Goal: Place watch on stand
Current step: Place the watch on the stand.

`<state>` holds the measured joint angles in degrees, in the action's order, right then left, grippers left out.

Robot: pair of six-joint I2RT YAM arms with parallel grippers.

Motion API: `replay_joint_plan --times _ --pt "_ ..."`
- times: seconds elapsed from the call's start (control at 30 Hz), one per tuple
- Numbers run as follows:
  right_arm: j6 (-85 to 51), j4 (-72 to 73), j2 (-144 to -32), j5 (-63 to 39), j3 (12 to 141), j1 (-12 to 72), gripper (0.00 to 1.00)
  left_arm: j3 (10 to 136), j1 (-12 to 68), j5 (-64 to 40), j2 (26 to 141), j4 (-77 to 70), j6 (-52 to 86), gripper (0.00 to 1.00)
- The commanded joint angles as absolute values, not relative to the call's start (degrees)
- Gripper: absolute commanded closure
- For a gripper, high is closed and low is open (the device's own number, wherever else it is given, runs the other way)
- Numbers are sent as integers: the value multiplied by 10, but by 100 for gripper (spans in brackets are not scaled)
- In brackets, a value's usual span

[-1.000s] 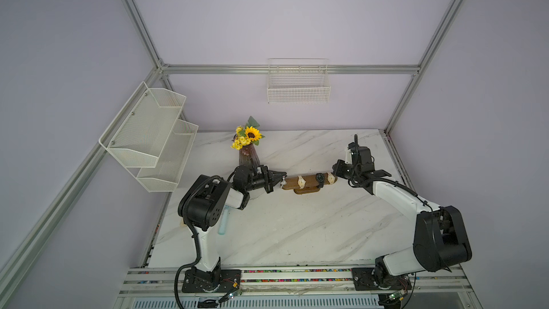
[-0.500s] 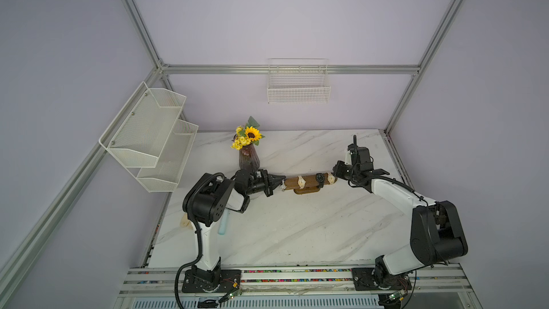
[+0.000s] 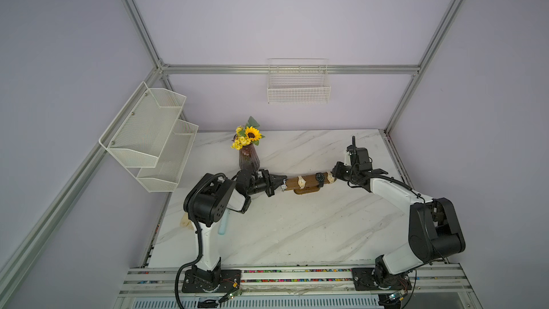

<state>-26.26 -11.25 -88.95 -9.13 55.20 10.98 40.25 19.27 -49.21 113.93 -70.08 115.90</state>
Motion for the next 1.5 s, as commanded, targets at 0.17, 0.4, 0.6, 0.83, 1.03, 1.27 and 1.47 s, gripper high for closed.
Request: replay_joint_plan --times 0.17,0.4,0.6,0.83,1.03,1.27,1.47 --pt "-259 -116 -884 -111 541 107 93 408 211 -475 1124 -711 1150 100" --pt "-257 -115 -880 -112 538 108 93 424 212 -472 1170 -740 1168 100" --pt "-257 -113 -880 -110 534 107 93 492 211 -488 1190 -718 1169 100" --pt "-257 -113 -882 -106 535 107 93 505 207 -497 1207 -713 1172 100" --pt "-257 -112 -885 -107 538 107 93 488 197 -506 1193 -688 1161 84" --pt "-257 -112 -880 -108 533 107 93 482 172 -510 1166 -628 1118 61" --pt "-256 -112 -879 -107 532 107 93 507 166 -518 1153 -550 1070 52"
